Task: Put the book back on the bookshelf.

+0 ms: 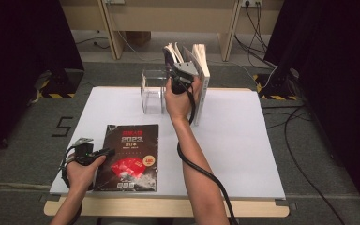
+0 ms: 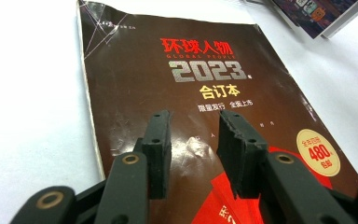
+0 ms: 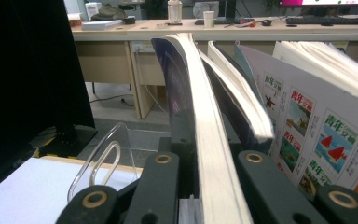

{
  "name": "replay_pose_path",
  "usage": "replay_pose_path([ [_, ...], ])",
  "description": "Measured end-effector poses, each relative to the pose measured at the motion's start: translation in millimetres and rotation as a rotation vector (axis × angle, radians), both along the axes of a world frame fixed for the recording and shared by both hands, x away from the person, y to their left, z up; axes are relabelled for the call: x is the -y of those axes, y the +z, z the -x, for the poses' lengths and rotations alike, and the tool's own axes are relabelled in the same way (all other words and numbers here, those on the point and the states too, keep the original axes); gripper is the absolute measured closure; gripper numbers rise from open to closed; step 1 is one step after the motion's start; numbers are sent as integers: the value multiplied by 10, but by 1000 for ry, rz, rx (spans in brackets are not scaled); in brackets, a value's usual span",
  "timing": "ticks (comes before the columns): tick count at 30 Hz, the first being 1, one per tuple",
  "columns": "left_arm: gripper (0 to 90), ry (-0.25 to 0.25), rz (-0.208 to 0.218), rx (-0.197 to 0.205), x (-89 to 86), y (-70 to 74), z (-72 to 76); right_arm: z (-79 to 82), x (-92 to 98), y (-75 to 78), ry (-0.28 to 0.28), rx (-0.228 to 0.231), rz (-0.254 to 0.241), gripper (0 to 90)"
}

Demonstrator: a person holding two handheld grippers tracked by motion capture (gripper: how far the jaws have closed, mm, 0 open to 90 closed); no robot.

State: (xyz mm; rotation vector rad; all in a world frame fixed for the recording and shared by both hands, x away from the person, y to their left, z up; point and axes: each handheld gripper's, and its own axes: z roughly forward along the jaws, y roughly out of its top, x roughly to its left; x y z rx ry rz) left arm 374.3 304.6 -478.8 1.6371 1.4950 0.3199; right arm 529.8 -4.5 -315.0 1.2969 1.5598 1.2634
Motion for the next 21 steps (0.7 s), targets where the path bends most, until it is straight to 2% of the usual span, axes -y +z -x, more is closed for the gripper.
replay_pose_path([
  [5, 638, 0, 0, 0, -3, -2, 0, -12, -13, -67, -6, -17, 7, 829],
  [9, 638, 0, 1, -1, -4, -4, 1, 3, -12, -77, -5, -6, 12, 827],
  [13, 637, 0, 1, -1, -1, -1, 5, 40, -1, -77, 1, -14, 13, 823],
  [21, 637, -6, -2, -1, 22, 0, 10, 140, 60, -45, 35, -36, -12, 776],
])
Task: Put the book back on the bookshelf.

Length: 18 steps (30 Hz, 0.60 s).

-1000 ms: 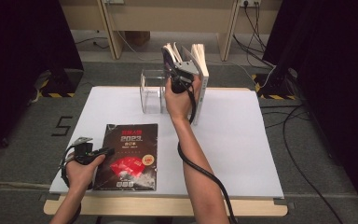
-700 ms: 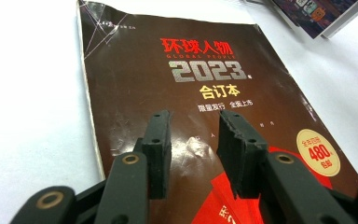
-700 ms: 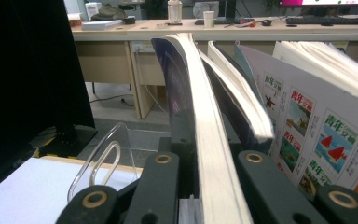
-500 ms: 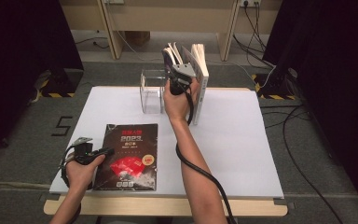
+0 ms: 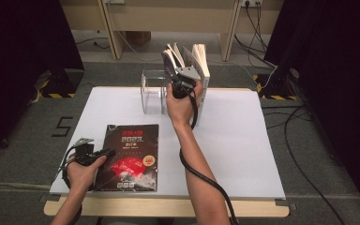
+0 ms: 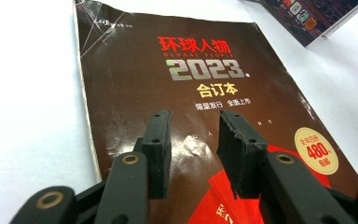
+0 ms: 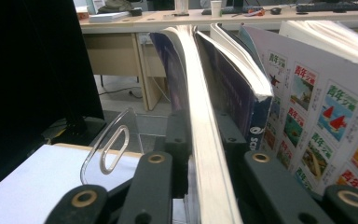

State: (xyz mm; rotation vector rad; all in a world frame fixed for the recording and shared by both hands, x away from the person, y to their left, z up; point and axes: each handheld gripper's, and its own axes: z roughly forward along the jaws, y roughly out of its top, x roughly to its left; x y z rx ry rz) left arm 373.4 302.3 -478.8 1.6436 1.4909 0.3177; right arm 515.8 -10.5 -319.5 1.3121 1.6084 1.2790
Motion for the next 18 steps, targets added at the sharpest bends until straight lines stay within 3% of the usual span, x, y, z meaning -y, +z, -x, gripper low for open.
replay_pose_path([
  [4, 637, -2, 0, 0, 7, -2, 0, 34, 24, 30, 12, -20, -1, 738],
  [14, 636, -3, 1, 2, 14, 0, 2, 46, 64, 19, 28, -58, 13, 745],
  [18, 636, -3, 1, 2, 11, 1, 2, 16, 58, 49, 33, -95, 15, 746],
])
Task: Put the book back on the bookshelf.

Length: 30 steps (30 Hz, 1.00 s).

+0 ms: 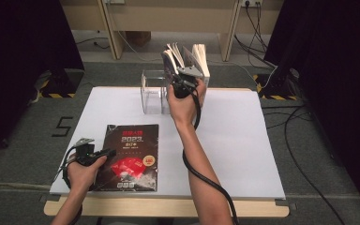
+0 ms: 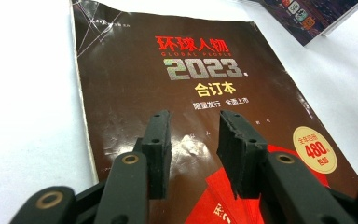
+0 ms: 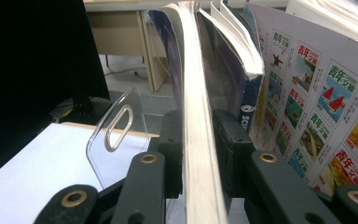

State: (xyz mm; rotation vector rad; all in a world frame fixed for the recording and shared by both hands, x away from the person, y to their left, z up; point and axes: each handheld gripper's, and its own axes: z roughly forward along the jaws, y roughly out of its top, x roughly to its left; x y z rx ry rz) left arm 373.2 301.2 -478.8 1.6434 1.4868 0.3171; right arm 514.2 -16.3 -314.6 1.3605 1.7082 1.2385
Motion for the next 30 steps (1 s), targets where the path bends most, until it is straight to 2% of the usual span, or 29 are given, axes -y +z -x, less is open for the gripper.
replay_pose_path([
  [7, 635, -2, 0, 0, -1, 2, -1, -26, -14, 62, -6, -47, 21, 814],
  [13, 636, -3, -1, 1, -2, 5, 0, -35, -34, 83, -19, -58, 48, 826],
  [16, 636, -3, 0, 1, -2, 4, 0, -38, -36, 83, -31, -52, 63, 828],
  [30, 637, -3, -3, 0, -17, 5, -5, -50, -79, 46, -40, -3, 39, 831],
])
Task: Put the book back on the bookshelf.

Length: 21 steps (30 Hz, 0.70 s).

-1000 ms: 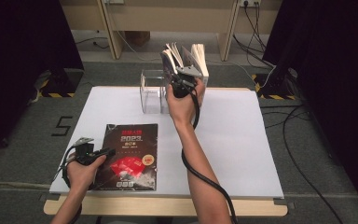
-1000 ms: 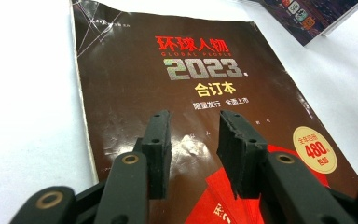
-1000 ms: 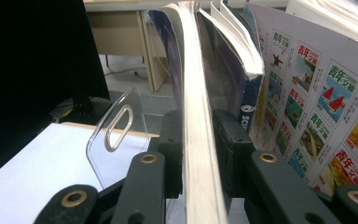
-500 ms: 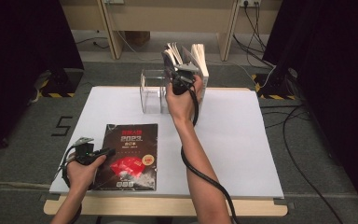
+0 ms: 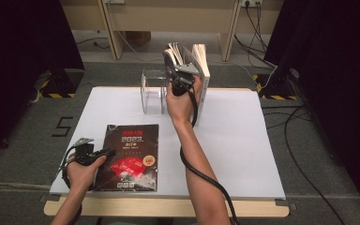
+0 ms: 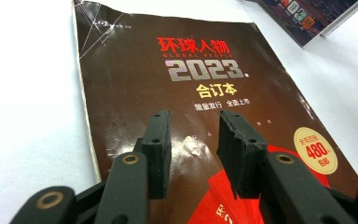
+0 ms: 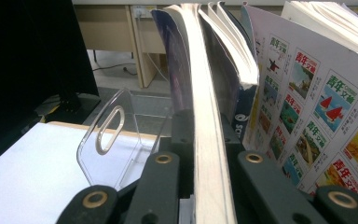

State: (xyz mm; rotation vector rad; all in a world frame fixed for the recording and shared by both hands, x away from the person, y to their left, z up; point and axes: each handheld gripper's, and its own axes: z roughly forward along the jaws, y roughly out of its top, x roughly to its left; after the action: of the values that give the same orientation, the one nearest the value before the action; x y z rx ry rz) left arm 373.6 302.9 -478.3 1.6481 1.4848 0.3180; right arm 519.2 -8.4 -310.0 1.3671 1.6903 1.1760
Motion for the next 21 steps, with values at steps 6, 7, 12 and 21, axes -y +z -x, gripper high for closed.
replay_pose_path([
  [6, 638, 1, 2, 1, 2, 1, 0, 0, -14, -5, -10, 11, -13, 831],
  [7, 638, 1, 2, 1, 2, 1, 0, 0, -19, -5, -12, 12, -17, 830],
  [12, 639, 4, 4, 3, -5, 7, 1, 4, -15, -6, -29, 19, -26, 830],
  [21, 639, 2, 4, 2, -4, 2, -1, 8, 29, 8, -63, 37, -48, 830],
])
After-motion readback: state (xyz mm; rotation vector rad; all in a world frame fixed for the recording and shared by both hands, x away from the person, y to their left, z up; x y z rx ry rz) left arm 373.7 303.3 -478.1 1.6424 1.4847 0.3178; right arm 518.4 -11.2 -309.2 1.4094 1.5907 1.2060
